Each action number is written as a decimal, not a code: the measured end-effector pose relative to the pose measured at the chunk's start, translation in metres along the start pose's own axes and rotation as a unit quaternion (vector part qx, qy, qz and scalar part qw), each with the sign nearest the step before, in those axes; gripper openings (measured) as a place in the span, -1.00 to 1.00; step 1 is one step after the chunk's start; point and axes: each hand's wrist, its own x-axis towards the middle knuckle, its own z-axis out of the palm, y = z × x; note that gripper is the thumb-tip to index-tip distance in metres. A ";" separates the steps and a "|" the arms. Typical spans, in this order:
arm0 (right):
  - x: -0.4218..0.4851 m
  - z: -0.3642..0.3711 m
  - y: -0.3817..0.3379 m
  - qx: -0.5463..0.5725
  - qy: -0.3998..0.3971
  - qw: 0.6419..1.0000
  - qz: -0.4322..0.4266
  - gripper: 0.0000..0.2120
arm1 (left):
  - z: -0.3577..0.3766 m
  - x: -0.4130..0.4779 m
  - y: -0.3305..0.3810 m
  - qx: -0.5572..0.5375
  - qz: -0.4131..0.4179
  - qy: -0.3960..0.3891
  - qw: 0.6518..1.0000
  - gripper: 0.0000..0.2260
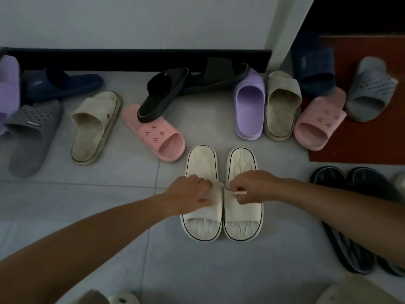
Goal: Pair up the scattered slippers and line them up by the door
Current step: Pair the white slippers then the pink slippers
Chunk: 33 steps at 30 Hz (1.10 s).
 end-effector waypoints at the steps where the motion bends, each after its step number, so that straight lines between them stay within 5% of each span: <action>1: 0.001 0.000 -0.001 -0.006 0.002 1.000 -0.002 -0.87 | 0.000 0.004 0.002 0.005 -0.006 -0.019 1.000 -0.55; 5: 0.001 0.001 -0.003 -0.009 -0.002 1.000 0.003 -0.73 | -0.003 0.012 0.005 -0.024 -0.026 -0.055 0.998 -0.61; 8: -0.002 0.002 -0.002 -0.014 0.006 1.000 -0.004 -0.85 | -0.011 0.014 0.015 -0.045 -0.027 -0.046 0.998 -0.64; 16: -0.022 0.019 0.021 -0.022 0.013 0.999 0.021 -0.74 | -0.012 0.023 0.073 -0.105 -0.032 -0.087 0.990 -0.68; 33: -0.020 0.020 0.022 0.001 0.007 1.000 0.018 -0.74 | -0.028 0.029 0.073 -0.098 -0.025 -0.152 0.983 -0.67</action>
